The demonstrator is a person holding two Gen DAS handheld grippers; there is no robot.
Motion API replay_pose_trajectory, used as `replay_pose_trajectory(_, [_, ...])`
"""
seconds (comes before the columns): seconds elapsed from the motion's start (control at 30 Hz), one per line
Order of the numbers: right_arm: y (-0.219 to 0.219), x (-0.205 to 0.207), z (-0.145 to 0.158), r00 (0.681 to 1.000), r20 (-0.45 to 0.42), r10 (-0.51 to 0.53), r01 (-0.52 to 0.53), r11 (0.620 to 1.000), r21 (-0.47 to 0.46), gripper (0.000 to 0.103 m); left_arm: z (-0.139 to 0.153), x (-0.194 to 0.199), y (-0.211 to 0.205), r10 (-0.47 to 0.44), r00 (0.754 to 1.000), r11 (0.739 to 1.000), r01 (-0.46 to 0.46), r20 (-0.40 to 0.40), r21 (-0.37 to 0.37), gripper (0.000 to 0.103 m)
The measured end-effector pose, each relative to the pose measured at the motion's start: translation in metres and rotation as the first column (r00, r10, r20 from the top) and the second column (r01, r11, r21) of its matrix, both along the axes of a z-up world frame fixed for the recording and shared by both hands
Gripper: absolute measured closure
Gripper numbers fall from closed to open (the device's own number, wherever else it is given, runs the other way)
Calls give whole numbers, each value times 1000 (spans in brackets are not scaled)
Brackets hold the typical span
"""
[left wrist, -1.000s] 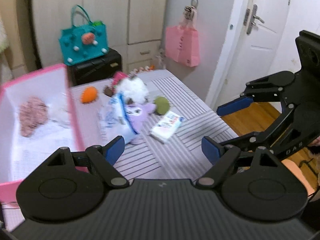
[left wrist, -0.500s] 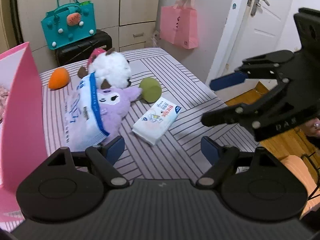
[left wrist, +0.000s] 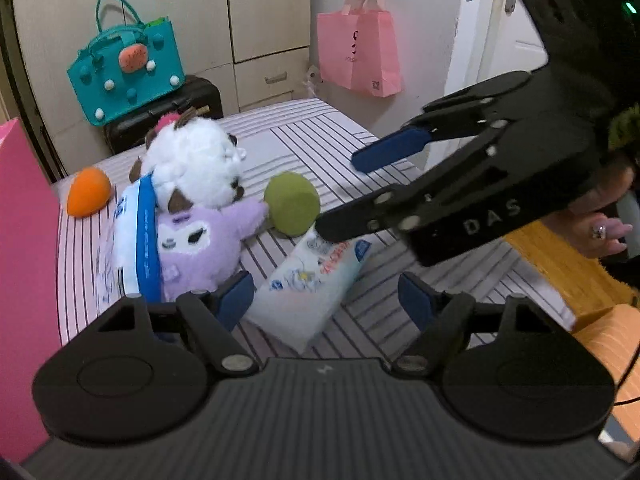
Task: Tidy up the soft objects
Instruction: 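Grasp the green sponge with the right tool while the left tool grasps the wipes pack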
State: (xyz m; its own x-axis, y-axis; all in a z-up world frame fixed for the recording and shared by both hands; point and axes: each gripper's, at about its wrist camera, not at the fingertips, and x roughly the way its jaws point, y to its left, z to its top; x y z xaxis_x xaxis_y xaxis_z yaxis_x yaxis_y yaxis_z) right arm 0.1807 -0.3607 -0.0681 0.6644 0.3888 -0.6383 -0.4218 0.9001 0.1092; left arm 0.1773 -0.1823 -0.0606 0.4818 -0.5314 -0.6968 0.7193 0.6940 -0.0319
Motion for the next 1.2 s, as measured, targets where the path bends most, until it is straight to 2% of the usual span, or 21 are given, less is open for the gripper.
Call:
replay_pose_trajectory(0.1, [-1,13,-6,1000,-25,7,-6,999,33,32,-3,3,-9,0,999,1000,-1,35,31,24])
replay_pose_trajectory(0.27, [0,28,-20,999,-46,0,2,999,36,32,-10,8,-17,4,999,999,-5,40,35,24])
replay_pose_trajectory(0.37, [-1,34,-25,998,-59,14,-9,998,68,32,-13,9,-19,14,999,999,-15,40,34,24])
replay_pose_trajectory(0.43, [-1,37,-27,998,-60,17,-12,997,77,34,-14,10,-20,18,999,999,-20,45,30,34])
replay_pose_trajectory(0.47, [-1,38,-28,998,-58,15,-11,997,75,35,-16,9,-20,19,999,999,-21,42,28,35])
replay_pose_trajectory(0.53, [0,38,-30,999,-52,5,-2,998,62,47,-18,11,-19,38,999,999,-39,29,26,38])
replay_pose_trajectory(0.6, [0,36,-29,999,-44,15,-12,997,73,52,-18,14,-16,56,998,998,-56,1,5,39])
replay_pose_trajectory(0.73, [-5,29,-27,999,-44,6,-2,994,105,54,-14,20,-11,81,994,996,-84,-67,-36,39])
replay_pose_trajectory(0.97, [-18,18,-23,998,-41,-47,51,993,107,54,-19,12,-24,63,998,998,-63,12,32,36])
replay_pose_trajectory(1.1, [-21,13,-22,997,-44,-69,72,995,73,54,-19,13,-25,57,998,997,-57,15,43,36])
replay_pose_trajectory(1.17, [-25,11,-23,995,-50,-81,84,994,71,54,-18,14,-25,55,998,998,-55,9,42,37])
replay_pose_trajectory(1.2, [-27,10,-23,995,-52,-87,91,993,72,54,-18,15,-24,54,999,998,-54,6,39,45])
